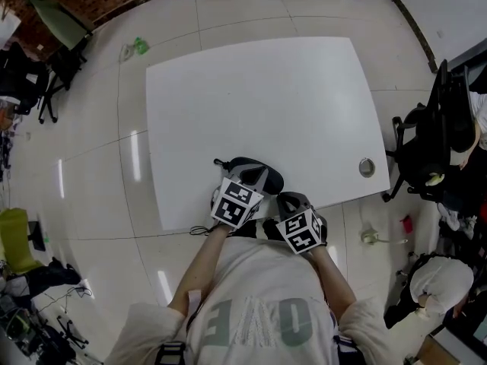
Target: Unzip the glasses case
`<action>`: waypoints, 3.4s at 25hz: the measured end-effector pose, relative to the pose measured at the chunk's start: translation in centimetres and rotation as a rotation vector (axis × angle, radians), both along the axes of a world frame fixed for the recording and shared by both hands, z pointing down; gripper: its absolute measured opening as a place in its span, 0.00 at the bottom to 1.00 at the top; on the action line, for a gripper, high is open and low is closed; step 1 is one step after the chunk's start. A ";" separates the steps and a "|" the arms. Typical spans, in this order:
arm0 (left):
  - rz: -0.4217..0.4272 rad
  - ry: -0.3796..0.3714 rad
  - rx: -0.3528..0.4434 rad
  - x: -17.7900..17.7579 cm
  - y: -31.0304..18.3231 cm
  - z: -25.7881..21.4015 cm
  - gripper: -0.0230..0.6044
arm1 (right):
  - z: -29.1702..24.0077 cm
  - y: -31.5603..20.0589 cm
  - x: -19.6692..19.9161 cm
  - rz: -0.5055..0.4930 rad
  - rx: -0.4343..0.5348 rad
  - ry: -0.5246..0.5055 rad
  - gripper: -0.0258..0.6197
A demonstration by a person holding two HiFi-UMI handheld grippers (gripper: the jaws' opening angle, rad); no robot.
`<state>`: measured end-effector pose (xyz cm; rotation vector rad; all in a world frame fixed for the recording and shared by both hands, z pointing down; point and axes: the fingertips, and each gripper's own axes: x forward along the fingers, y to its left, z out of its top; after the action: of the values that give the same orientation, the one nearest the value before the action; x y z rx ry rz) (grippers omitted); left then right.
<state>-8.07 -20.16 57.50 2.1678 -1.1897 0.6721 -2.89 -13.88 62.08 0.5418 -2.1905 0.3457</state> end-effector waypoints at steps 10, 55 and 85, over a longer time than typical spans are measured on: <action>-0.047 0.094 0.005 -0.1 0.3 -0.2 0.03 | 0.6 -4.9 1.4 0.075 0.000 0.051 0.04; -0.092 0.081 -0.008 3.5 -0.8 -0.4 0.03 | 0.3 -8.3 -0.9 -0.149 0.217 0.080 0.04; -0.121 0.078 -0.003 0.3 -1.0 -0.7 0.03 | 0.1 -11.0 2.3 0.100 0.141 0.077 0.04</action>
<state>-7.81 -21.17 56.76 2.0811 -1.2665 0.5325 -0.61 -24.88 62.18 0.7318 -2.1288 0.2206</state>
